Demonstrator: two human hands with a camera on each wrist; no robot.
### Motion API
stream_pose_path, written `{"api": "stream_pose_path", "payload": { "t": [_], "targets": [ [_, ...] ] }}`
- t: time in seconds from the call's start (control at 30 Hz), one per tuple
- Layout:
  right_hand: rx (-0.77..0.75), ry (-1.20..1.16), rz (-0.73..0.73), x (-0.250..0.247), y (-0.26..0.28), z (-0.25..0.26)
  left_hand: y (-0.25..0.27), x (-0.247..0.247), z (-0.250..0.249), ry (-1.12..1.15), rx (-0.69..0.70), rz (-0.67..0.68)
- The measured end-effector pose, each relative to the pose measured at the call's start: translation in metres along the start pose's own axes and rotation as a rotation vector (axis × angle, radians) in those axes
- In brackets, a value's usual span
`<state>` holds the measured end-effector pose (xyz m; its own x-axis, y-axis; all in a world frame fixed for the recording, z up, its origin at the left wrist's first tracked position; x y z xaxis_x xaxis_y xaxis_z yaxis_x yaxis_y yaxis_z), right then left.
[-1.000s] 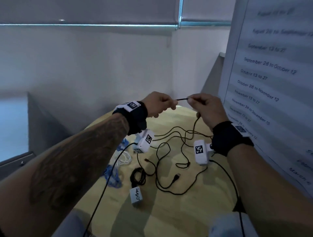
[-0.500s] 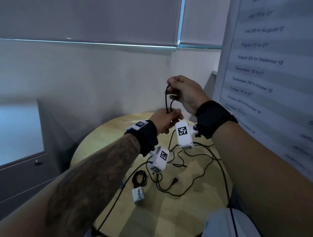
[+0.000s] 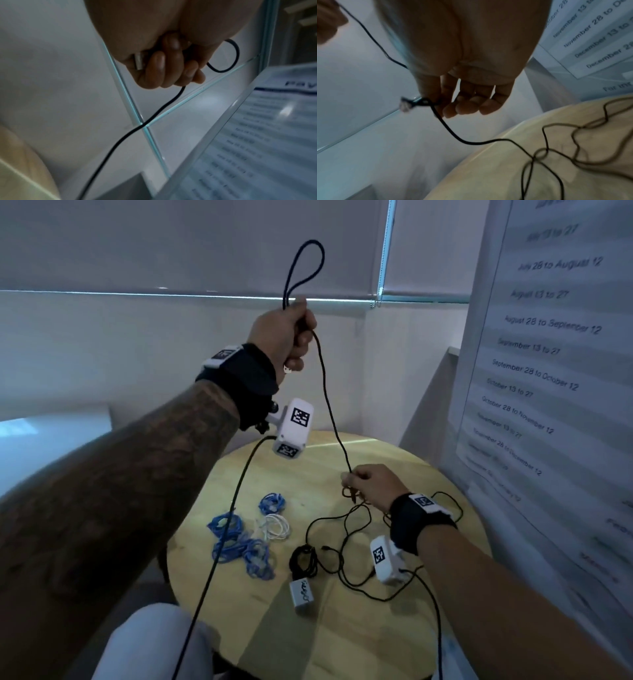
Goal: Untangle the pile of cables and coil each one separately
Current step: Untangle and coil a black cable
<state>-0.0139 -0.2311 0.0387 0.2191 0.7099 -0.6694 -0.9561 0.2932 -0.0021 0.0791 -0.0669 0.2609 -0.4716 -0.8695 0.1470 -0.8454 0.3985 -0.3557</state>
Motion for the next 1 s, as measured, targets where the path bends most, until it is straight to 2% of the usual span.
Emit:
{"api": "stream_pose_path", "payload": {
  "t": [0.13, 0.2, 0.27, 0.33, 0.37, 0.5, 0.6, 0.67, 0.77, 0.8, 0.87, 1.0],
  "targets": [
    [-0.056, -0.165, -0.160, -0.045, -0.003, 0.024, 0.006, -0.013, 0.032, -0.364, 0.024, -0.013],
    [-0.075, -0.251, -0.200, -0.068, -0.006, 0.045, 0.016, -0.004, 0.072, -0.495, -0.081, 0.088],
    [-0.077, -0.349, -0.204, -0.085, -0.009, 0.065, 0.034, 0.016, 0.116, -0.535, -0.224, 0.261],
    [-0.092, -0.441, -0.182, -0.095, -0.010, 0.084, 0.053, 0.037, 0.143, -0.611, -0.256, 0.398],
    [-0.111, -0.452, -0.163, -0.097, -0.009, 0.094, 0.057, 0.046, 0.150, -0.621, -0.241, 0.413],
    [-0.192, -0.534, -0.104, -0.100, 0.000, 0.110, 0.048, 0.059, 0.147, -0.475, -0.173, 0.257],
    [-0.149, -0.642, -0.247, -0.110, 0.002, 0.078, 0.034, 0.051, 0.132, -0.302, -0.192, 0.174],
    [-0.102, -0.467, -0.238, -0.094, 0.000, 0.051, 0.026, 0.046, 0.119, -0.192, -0.211, 0.148],
    [-0.102, -0.076, 0.015, -0.030, -0.007, 0.023, 0.014, 0.046, 0.098, -0.098, -0.200, 0.148],
    [-0.104, -0.013, 0.051, -0.014, -0.011, 0.012, 0.009, 0.046, 0.090, -0.083, -0.176, 0.143],
    [-0.064, 0.057, 0.040, 0.002, -0.018, -0.013, -0.003, 0.040, 0.069, -0.020, -0.109, 0.083],
    [0.151, 0.159, 0.045, 0.006, -0.019, -0.075, -0.021, 0.016, 0.029, 0.096, 0.013, -0.074]
  ]
}}
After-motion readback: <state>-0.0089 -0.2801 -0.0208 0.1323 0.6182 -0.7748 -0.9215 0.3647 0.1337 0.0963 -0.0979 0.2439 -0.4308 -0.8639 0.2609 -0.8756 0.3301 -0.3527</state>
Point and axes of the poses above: each hand's wrist, its own y-axis away from the middle knuckle, its own x-axis out of the palm, z = x × y, the point moved 8 cm from there along -y, towards the middle knuckle, and after that the axes turned 4 degrees about x, right-handed, at the moved point
